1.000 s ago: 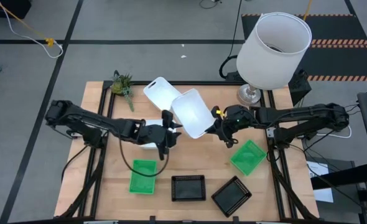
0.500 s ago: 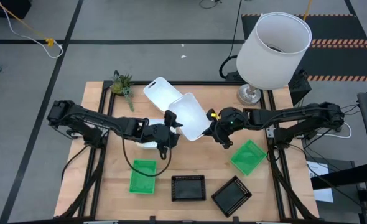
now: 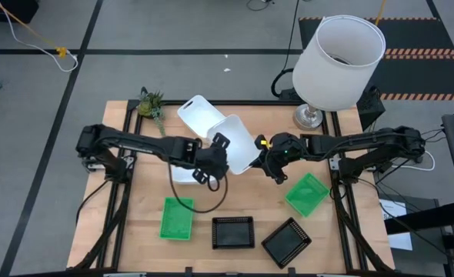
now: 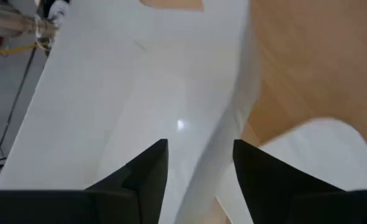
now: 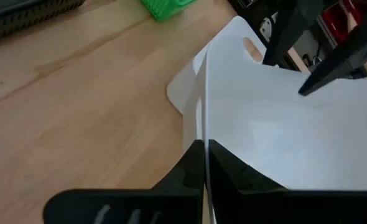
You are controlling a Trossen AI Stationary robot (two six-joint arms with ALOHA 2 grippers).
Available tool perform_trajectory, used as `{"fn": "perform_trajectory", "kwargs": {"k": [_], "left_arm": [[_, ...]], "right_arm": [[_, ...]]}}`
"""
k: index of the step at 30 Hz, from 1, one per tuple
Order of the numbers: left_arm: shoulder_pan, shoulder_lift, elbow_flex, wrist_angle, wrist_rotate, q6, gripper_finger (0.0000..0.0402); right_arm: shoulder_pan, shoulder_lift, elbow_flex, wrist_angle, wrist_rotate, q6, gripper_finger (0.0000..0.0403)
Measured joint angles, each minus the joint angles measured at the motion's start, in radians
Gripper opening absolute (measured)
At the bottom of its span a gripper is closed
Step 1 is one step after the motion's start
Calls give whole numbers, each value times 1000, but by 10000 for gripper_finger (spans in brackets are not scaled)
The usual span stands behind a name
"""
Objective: Stack baskets by color
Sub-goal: Stack the top right white bin into the bottom white bin
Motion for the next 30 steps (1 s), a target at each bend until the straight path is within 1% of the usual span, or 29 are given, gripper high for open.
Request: {"fn": "perform_trajectory", "kwargs": {"k": [4, 7, 12, 17, 21, 24, 27, 30], "left_arm": [[0, 38, 16, -6, -5, 22, 156], [4, 39, 17, -9, -6, 23, 129], [20, 37, 19, -50, 1, 20, 72], [31, 38, 18, -75, 10, 10, 12], [30, 39, 18, -77, 9, -8, 12], [29, 39, 18, -81, 6, -50, 9], [22, 39, 18, -86, 5, -112, 5], [12, 38, 18, -100, -5, -180, 6]], "right_arm": [[0, 0, 0, -13, 1, 0, 0], [0, 0, 0, -16, 0, -2, 0], [0, 0, 0, -13, 4, -11, 2], [-1, 0, 0, 0, 8, -17, 15], [0, -1, 2, 13, 7, -14, 28], [0, -1, 2, 43, 8, 20, 44], [0, -1, 2, 63, 7, 53, 72], [3, -1, 2, 91, 10, 95, 109]]}}
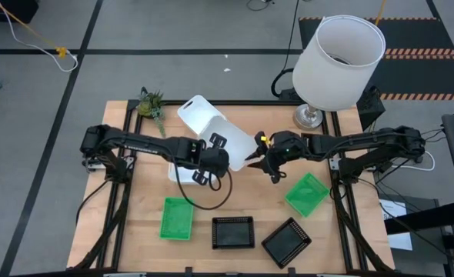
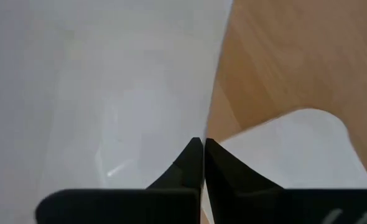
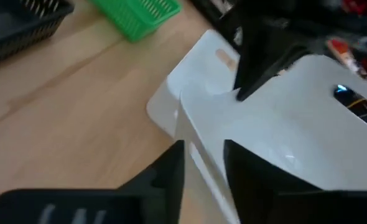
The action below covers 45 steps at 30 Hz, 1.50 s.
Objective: Stack baskets by color
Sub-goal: Stack the top right white bin into the bottom white bin
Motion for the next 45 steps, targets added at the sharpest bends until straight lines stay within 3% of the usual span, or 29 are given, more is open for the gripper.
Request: {"fn": "perform_trajectory", "kwargs": {"k": [4, 7, 13, 19, 25, 30, 40, 45], "left_arm": [[-16, -2, 0, -29, -55, -125, 5], [-35, -7, 0, -63, -92, -218, 4], [-79, -61, -1, -125, -89, -367, 5], [-139, -144, -1, -176, -89, -517, 5], [-215, -187, -4, -247, -94, -614, 5], [-261, -183, -9, -295, -93, -702, 3], [-263, -184, -143, -253, -67, -772, 7], [-236, -184, -176, -190, -3, -757, 4]], "right_arm": [[30, -12, -1, 78, 54, 73, 162], [62, -44, -2, 123, 159, 126, 196], [102, -144, -2, 110, 287, 170, 228], [103, -240, -2, 30, 292, 226, 226], [99, -296, -2, -58, 391, 267, 212], [99, -323, -2, -143, 412, 306, 208], [99, -335, -3, -175, 412, 336, 208], [99, -335, -3, -172, 412, 336, 208]]}}
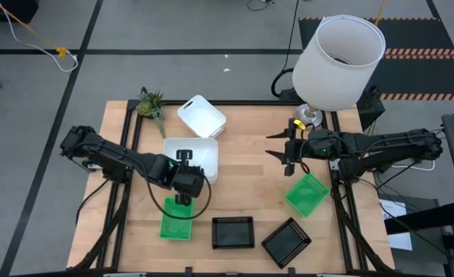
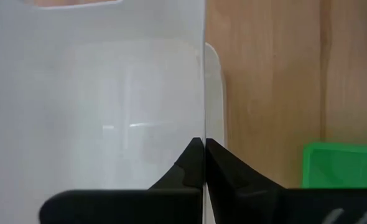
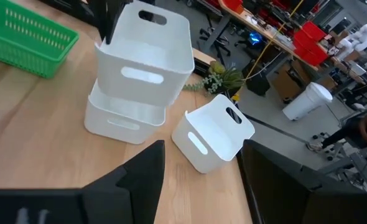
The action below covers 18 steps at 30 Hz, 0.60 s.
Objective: Stack baskets by color
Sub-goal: Stack the top right white bin into the bottom white bin
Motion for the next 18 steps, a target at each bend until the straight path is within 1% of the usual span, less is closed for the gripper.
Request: {"fn": "perform_trajectory", "kwargs": {"k": [9, 12, 16, 18], "left_arm": [[32, 0, -42, 18, 16, 2, 6], [46, 0, -66, 53, 32, 2, 11], [61, 0, -93, 121, 72, 29, 4], [68, 0, -107, 143, 87, 37, 7]], "right_arm": [[0, 0, 0, 0, 0, 0, 208], [0, 0, 0, 0, 0, 0, 208], [0, 0, 0, 0, -1, 0, 208], [0, 0, 0, 0, -1, 0, 208]]}}
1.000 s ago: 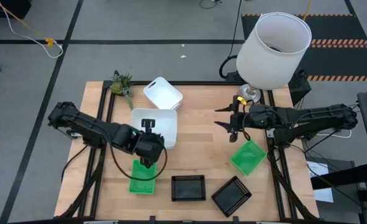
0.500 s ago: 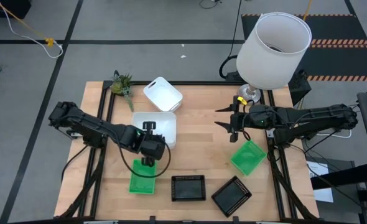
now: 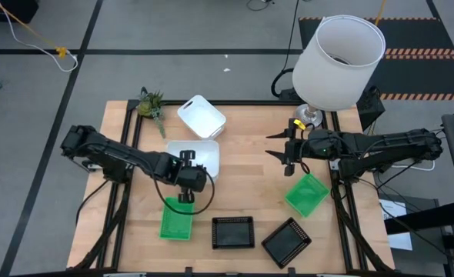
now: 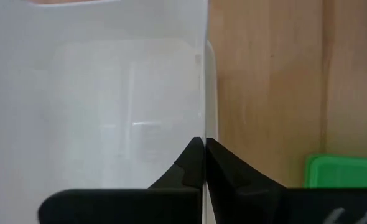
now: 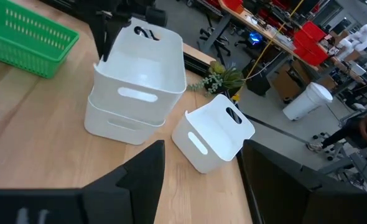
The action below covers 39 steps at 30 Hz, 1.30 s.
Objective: Stack baskets by color
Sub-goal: Stack the top right white bin into the bottom white bin
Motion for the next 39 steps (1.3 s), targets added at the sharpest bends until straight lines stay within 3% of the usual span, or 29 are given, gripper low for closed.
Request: {"fn": "perform_trajectory", "kwargs": {"k": [29, 39], "left_arm": [[17, 0, -25, -4, 17, 34, 31], [19, 0, -137, 50, 8, 39, 31]], "right_arm": [[0, 0, 0, 0, -1, 0, 208], [0, 0, 0, 0, -1, 0, 208]]}}
